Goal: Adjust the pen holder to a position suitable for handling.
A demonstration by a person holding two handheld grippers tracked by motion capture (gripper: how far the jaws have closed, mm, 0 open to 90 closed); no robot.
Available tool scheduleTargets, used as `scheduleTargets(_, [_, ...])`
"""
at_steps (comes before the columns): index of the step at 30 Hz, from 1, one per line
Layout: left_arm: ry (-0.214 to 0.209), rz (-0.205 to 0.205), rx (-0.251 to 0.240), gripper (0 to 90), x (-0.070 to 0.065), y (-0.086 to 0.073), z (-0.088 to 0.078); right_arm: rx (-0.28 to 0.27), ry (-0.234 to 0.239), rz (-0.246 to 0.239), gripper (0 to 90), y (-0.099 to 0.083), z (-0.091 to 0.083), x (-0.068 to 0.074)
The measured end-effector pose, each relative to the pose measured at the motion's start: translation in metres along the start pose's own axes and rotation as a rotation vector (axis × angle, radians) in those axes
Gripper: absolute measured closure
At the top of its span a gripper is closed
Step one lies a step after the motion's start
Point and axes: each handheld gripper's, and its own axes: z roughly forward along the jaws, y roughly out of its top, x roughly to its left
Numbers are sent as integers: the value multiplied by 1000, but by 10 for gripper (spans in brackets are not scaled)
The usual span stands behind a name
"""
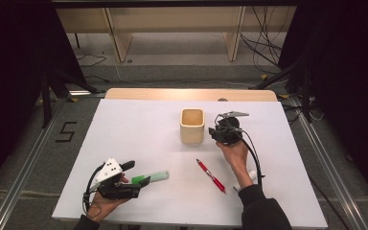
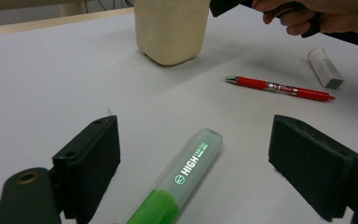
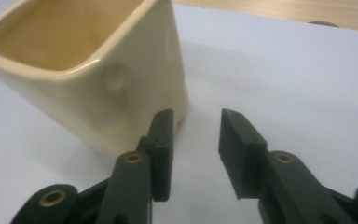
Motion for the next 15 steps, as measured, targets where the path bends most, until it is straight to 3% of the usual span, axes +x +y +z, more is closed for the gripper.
scheduleTargets(7, [-4,0,1,160,0,0,0,-31,28,-11,456,-3,-17,-2])
scheduleTargets(11, [-2,1,2,160,0,0,0,-56,35,-9,402,-3,-26,-3])
scheduleTargets(15, [-6,2,8,160,1,0,0,-84,78,-8,371,-6,-35,-1])
